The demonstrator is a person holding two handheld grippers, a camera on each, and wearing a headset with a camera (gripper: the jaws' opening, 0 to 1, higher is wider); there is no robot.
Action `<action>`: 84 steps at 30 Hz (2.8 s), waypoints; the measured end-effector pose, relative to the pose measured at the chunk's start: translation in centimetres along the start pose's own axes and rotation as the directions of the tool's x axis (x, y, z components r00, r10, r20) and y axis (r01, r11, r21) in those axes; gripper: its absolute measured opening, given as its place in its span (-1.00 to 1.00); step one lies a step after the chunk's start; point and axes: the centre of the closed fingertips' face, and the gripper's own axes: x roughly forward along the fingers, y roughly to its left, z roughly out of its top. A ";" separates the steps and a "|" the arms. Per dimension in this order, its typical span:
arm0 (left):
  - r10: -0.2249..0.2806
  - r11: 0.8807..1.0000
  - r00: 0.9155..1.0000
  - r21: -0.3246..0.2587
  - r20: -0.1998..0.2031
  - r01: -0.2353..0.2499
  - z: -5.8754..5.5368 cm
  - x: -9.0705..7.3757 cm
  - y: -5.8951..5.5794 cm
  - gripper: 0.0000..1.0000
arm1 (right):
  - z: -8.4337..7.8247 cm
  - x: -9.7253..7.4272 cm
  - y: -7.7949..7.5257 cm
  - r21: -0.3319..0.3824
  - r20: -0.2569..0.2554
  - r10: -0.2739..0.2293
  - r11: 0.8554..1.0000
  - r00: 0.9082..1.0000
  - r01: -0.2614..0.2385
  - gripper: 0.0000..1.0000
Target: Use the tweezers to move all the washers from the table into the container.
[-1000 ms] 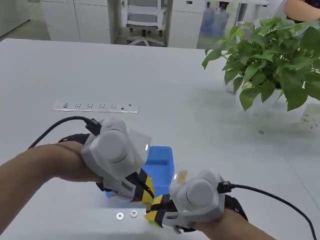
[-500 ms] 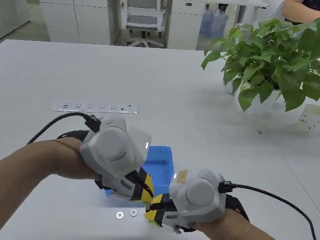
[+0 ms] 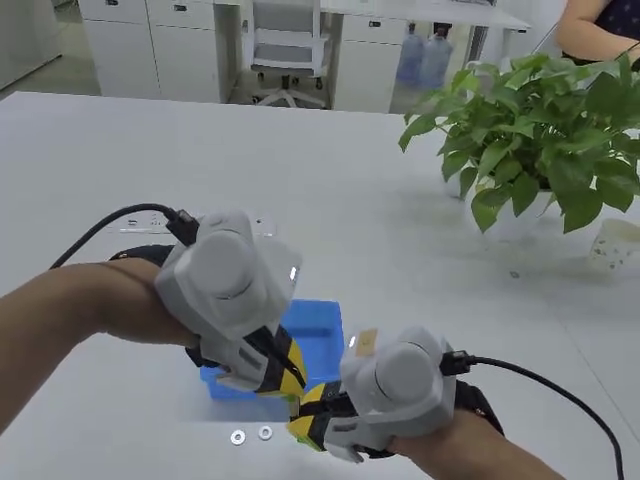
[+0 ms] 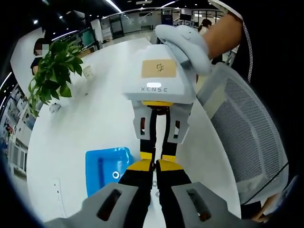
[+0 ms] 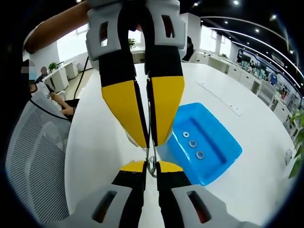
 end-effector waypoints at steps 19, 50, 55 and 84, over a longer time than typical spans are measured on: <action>0.019 1.000 1.000 0.018 0.005 -0.019 1.7 -2.2 1.3 -0.88 | 2.1 -1.9 -1.4 -0.024 -0.015 -0.008 1.000 1.000 0.007 -0.81; 0.053 0.998 0.999 0.037 0.007 -0.054 1.3 -2.6 6.6 -0.88 | 3.4 -0.9 -6.9 -0.043 -0.008 -0.028 0.999 1.000 0.028 -0.81; 0.054 0.998 0.999 0.029 0.010 -0.054 0.9 -1.9 7.2 -0.88 | 2.9 -0.2 -7.6 -0.034 0.001 -0.033 0.999 0.999 0.033 -0.81; 0.065 0.998 0.998 -0.017 0.026 -0.065 -3.3 1.5 9.3 -0.87 | -0.5 3.8 -9.7 -0.045 -0.055 -0.013 0.999 0.998 0.011 -0.80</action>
